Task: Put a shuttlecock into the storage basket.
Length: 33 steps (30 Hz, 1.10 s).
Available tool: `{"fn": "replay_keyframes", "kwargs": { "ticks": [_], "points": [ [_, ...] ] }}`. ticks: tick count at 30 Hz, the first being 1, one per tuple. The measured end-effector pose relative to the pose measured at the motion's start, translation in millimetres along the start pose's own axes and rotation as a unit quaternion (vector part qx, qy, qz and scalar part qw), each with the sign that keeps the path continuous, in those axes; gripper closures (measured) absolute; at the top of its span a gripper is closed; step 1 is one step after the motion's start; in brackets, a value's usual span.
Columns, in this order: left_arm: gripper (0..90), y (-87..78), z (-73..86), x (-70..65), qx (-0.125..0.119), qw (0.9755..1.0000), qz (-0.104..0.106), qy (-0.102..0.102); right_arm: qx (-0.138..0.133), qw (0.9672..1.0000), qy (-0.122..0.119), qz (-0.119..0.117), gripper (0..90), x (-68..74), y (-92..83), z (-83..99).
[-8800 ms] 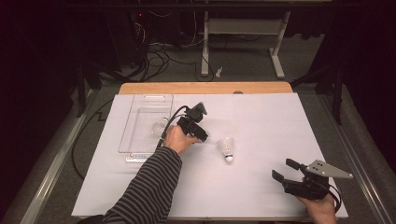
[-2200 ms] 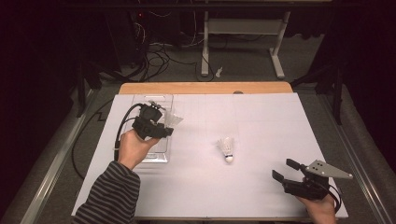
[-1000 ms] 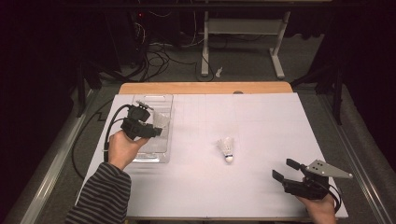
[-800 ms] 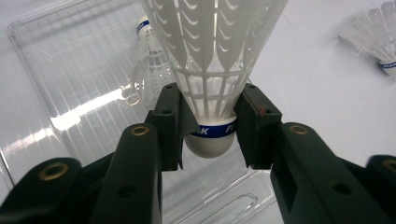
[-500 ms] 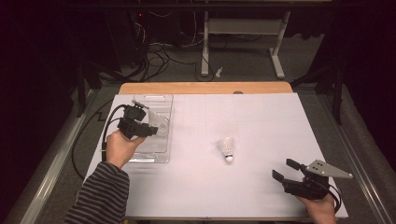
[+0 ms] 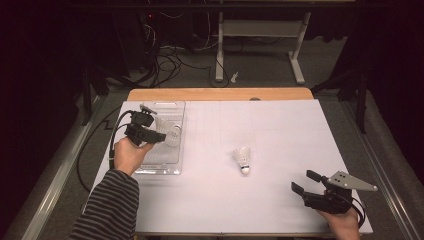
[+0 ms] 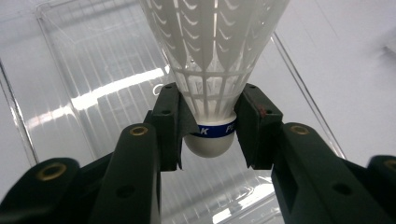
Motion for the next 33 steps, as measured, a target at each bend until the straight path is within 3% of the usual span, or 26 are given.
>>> {"fn": "replay_keyframes", "kwargs": {
  "ticks": [33],
  "points": [
    [62.6,27.5,-19.6,33.7,0.022,0.9969,-0.037,-0.066,-0.001,1.0000,-0.002,0.000,25.4,0.1,-0.3,-0.2]
  ]
}}
Point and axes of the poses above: each handheld gripper's, and its own axes: y roughly forward along the jaws, z roughly out of its underside, x roughly to its left, the point moved 1 cm from there along y, roughly forward along the jaws, and after that the axes turned 4 degrees about -y, right-handed, at the moved point
